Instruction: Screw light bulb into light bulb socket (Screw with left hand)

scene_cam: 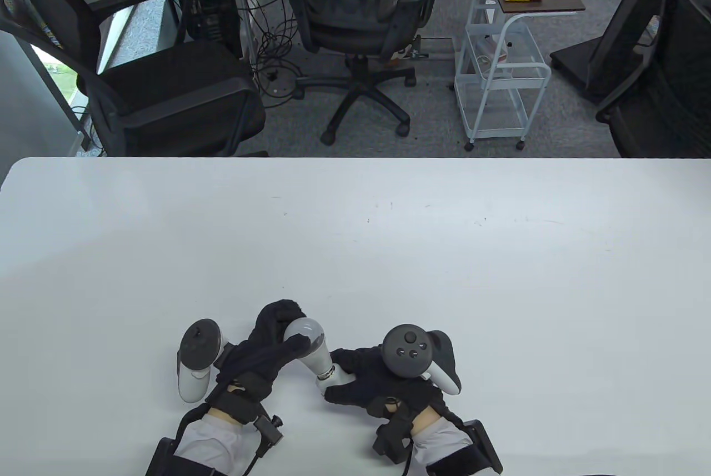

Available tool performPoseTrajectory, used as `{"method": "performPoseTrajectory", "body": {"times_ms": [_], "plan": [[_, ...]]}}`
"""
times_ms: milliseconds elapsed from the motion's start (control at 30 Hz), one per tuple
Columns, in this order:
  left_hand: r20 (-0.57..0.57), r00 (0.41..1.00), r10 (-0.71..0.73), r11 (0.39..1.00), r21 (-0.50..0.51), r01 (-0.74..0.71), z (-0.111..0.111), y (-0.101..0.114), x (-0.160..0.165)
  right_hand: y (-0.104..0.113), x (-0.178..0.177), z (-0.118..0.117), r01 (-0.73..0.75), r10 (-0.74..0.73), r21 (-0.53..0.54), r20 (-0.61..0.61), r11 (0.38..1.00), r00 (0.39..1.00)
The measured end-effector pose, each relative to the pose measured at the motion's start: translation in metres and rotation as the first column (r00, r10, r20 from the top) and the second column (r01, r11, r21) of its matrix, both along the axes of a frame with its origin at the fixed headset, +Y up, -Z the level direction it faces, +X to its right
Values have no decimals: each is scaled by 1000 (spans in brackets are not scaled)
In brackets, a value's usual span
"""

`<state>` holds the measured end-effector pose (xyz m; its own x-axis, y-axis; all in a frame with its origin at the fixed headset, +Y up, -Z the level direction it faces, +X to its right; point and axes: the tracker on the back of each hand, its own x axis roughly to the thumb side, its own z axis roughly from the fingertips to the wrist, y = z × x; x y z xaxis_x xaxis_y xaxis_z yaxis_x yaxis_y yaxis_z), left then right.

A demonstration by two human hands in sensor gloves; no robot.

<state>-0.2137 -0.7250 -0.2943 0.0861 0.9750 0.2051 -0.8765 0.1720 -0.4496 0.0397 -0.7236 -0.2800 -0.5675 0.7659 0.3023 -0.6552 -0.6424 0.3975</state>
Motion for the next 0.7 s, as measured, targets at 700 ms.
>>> {"method": "performPoseTrajectory", "body": {"times_ms": [700], "plan": [[115, 989, 96, 992, -95, -85, -4, -7, 2, -5, 7, -6, 31, -31, -58, 7, 998, 999]]}}
